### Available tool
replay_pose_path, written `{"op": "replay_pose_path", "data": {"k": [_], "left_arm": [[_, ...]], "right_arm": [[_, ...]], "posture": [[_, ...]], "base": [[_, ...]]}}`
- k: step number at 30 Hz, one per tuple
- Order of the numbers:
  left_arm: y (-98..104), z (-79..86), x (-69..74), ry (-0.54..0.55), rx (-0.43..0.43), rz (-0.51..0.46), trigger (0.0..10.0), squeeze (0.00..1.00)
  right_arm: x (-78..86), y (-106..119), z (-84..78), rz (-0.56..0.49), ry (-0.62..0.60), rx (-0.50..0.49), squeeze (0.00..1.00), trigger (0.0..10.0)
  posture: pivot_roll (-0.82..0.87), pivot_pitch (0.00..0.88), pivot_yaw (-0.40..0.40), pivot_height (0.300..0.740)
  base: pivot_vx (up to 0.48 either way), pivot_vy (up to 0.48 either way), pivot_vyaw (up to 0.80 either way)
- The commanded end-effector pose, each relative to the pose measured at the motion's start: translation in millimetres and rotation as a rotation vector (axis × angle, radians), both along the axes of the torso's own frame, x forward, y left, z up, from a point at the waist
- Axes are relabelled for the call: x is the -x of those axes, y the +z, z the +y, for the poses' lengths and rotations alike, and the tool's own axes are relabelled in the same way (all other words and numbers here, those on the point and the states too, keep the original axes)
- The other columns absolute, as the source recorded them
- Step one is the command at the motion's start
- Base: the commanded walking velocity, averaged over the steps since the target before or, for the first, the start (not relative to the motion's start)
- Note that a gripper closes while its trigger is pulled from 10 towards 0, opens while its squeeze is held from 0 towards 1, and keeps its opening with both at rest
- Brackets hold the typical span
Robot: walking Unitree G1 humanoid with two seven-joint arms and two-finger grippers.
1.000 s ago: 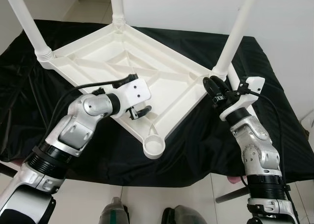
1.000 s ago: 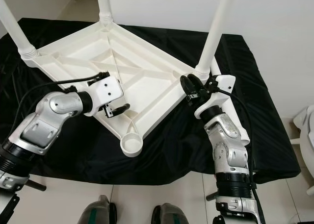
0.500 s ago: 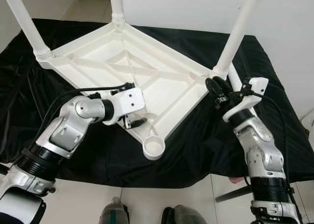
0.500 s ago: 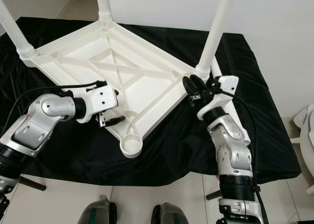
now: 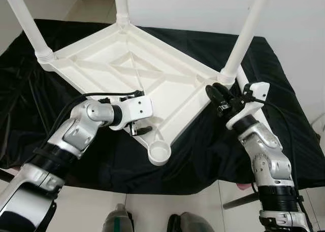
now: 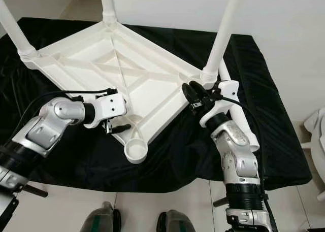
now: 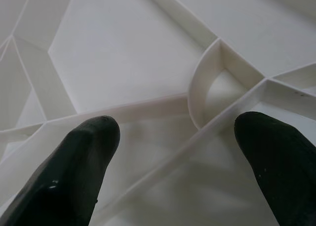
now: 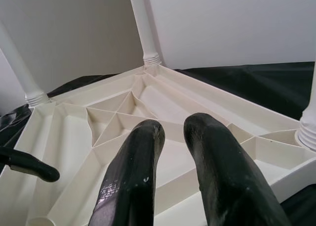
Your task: Building children table
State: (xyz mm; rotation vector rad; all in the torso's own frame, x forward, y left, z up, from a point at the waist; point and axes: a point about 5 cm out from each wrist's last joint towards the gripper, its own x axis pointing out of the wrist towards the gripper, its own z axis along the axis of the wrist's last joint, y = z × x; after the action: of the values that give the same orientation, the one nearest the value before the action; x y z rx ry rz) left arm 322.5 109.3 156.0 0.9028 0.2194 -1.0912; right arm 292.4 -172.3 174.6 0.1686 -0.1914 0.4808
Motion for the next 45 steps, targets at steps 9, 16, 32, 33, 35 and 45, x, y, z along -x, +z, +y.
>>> {"op": "replay_pose_path", "data": {"k": [9,16,32,33,35,45], "left_arm": [[-13,6.0,-10.2,0.015,-0.096,-0.031,10.0,0.00],[-20,10.5,-8.1,-0.052,-0.137,0.028,10.0,0.00],[-22,8.9,9.5,-0.229,-0.062,0.267,0.0,0.00],[-18,7.9,8.7,-0.232,-0.033,0.273,0.0,0.00],[-14,7.1,6.7,-0.221,-0.013,0.268,0.0,0.00],[-9,9.6,3.1,-0.192,0.020,0.263,0.0,0.00]], "right_arm": [[8.3,-8,8.4,0.052,0.045,0.052,0.00,10.0],[14.6,-15,11.8,0.078,0.077,0.088,0.00,10.0],[18.5,-18,11.9,0.095,0.067,0.089,0.00,10.0],[18.5,-18,11.1,0.096,0.065,0.090,0.00,10.0],[18.4,-18,10.6,0.097,0.064,0.091,0.00,10.0],[15.1,-16,9.6,0.100,0.061,0.093,0.00,10.0]], "posture": [[-0.05,0.067,-0.004,0.740],[-0.05,0.062,0.004,0.740],[-0.06,0.066,0.021,0.740],[-0.06,0.071,0.018,0.740],[-0.06,0.074,0.018,0.740],[-0.05,0.081,0.011,0.740]], "base": [[0.000,0.000,0.00],[0.000,0.000,0.00],[0.000,0.000,0.00],[0.000,0.000,0.00],[0.000,0.000,0.00],[0.000,0.000,0.00]]}}
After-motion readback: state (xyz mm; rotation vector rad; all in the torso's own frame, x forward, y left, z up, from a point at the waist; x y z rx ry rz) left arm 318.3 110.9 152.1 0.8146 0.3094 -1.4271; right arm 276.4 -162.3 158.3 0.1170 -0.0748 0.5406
